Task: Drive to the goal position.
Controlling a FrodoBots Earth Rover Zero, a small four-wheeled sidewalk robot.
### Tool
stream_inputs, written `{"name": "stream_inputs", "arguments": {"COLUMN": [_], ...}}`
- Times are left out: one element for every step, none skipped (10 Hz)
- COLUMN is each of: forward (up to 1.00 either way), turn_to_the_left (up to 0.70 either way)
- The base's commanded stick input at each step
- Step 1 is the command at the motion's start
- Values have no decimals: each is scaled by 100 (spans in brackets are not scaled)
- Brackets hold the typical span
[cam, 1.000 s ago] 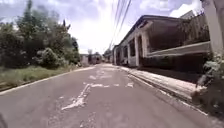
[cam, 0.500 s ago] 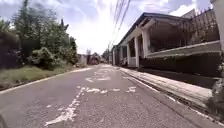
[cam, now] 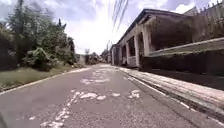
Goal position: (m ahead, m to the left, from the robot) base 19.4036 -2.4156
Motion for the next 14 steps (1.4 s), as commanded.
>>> {"name": "stream_inputs", "arguments": {"forward": [70, 70, 70, 70, 70, 70, 70, 70, 70, 70, 70, 70, 70, 70], "turn_to_the_left": [0, 0, 0, 0, 0, 0, 0, 0, 0, 0, 0, 0, 0, 0]}}
